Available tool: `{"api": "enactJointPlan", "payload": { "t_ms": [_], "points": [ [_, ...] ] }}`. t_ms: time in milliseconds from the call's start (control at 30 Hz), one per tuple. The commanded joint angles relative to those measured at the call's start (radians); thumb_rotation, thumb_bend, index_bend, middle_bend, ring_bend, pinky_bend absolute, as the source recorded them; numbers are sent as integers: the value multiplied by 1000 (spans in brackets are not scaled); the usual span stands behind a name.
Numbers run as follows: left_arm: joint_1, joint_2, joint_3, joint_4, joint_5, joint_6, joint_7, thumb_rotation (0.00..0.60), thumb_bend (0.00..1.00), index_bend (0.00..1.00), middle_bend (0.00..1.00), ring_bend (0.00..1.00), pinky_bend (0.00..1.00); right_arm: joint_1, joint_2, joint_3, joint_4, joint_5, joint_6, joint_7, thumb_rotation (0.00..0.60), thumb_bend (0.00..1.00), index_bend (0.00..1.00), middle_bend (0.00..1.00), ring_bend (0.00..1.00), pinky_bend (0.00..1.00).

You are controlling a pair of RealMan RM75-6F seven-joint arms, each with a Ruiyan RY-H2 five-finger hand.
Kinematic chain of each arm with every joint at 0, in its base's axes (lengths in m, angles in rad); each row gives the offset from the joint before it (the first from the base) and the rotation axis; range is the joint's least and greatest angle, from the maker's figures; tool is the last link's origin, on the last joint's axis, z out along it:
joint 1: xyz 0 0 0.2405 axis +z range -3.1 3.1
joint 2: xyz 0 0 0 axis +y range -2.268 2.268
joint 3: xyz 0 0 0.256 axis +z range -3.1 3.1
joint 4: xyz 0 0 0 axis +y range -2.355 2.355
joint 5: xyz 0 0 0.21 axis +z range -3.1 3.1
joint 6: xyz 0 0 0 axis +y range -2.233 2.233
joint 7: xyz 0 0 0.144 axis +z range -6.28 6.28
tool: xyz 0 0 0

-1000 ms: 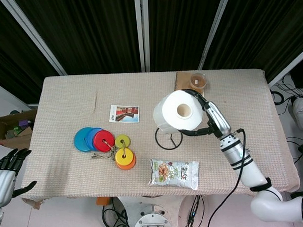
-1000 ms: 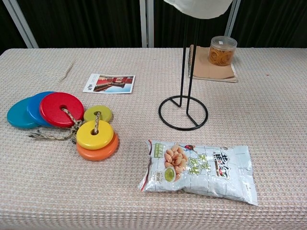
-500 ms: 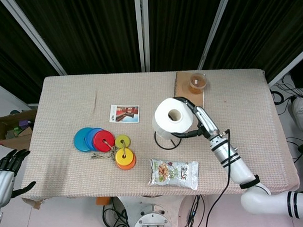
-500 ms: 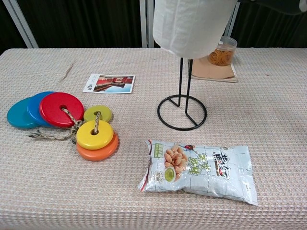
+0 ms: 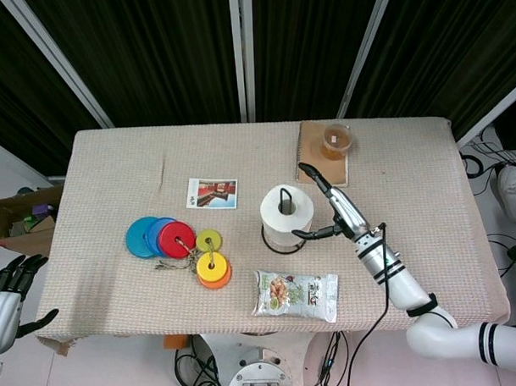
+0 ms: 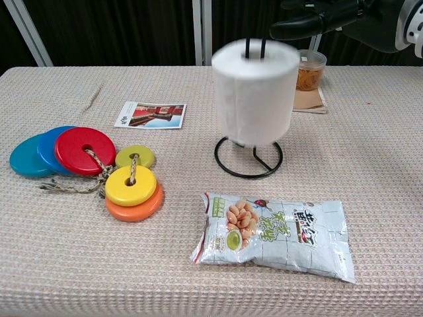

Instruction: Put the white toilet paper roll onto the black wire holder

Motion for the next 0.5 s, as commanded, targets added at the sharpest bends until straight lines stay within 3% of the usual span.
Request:
{"api": "enactJointPlan", "payload": {
  "t_ms": [33,133,200,400,500],
  "points": [
    [0,-1,0,-1,1,0,2,600,59,141,149,101,209,-16,11,-6,-2,-22,14,12,600,0,0,0,0,0],
    [1,-1,0,-1,1,3,2,600,59,141,150,101,209,-49,46,-36,-2,-95,56,-7,600,0,0,0,0,0],
    [2,-1,-1,0,-1,4,0,600,59,141,150,101,209,-85,93,-83,13,-178,103,-84,600,0,0,0,0,0],
    [-1,-3,-5,8,-6,1,-8,600,59,141,149,101,209,-285,233,-256,63,-340,336,-600,600,0,0,0,0,0],
    [-2,-8,-7,17,-11,-4,-15,600,59,141,150,101,209,-415,229,-315,102,-354,486,-700,600,0,0,0,0,0]
  ]
}}
